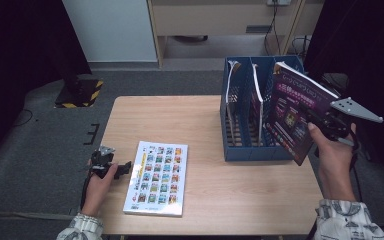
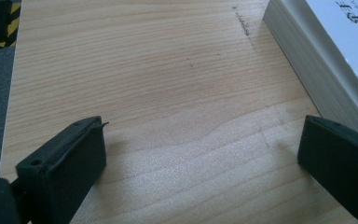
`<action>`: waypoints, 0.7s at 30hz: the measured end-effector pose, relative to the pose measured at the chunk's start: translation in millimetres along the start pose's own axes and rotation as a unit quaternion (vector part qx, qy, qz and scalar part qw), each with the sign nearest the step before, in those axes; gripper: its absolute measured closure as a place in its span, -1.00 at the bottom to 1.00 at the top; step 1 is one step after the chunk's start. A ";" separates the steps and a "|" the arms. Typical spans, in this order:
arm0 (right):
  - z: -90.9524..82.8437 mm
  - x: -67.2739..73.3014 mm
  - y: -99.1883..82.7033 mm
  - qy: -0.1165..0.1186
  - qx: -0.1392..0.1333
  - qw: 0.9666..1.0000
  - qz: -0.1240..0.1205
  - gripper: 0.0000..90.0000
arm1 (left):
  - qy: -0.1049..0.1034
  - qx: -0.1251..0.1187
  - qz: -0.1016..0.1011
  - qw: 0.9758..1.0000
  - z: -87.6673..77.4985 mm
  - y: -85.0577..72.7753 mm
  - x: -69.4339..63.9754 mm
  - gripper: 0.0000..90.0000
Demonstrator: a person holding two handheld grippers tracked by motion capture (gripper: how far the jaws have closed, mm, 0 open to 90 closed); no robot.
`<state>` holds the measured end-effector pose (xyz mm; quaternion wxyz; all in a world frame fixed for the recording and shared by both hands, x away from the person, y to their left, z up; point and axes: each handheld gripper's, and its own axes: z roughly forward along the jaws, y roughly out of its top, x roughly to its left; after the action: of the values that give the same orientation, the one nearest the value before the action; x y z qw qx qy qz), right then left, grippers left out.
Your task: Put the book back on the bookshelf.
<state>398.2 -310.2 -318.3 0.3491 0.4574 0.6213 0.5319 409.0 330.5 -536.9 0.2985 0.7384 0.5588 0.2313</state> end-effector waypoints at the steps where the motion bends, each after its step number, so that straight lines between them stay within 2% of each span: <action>1: 0.0 0.0 0.0 0.000 0.000 1.000 0.000 0.87 | 0.000 0.000 0.000 1.000 0.0 0.0 0.0 -0.99; 2: 5.4 0.6 0.4 -0.013 -0.002 1.000 0.007 0.87 | 0.000 0.000 0.000 1.000 0.0 0.0 0.0 -0.99; 4: 11.0 1.5 0.9 -0.019 -0.002 1.000 0.011 0.87 | 0.000 0.000 0.000 1.000 0.0 0.0 -0.1 -0.99; 11: 27.4 4.3 2.1 -0.023 -0.007 1.000 0.018 0.87 | 0.000 0.000 0.000 1.000 0.1 0.1 -0.2 -0.99; 17: 49.7 8.1 0.3 -0.043 -0.004 0.999 0.015 0.86 | -0.002 0.001 0.002 1.000 0.9 0.8 -0.9 -1.00; 21: 60.8 8.3 -1.4 -0.042 -0.005 0.999 0.029 0.87 | -0.003 0.001 0.003 1.000 1.0 0.9 -1.1 -1.00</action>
<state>451.0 -281.6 -330.8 0.3621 0.4951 0.5898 0.5253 410.0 329.1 -537.0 0.2988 0.7406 0.5563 0.2297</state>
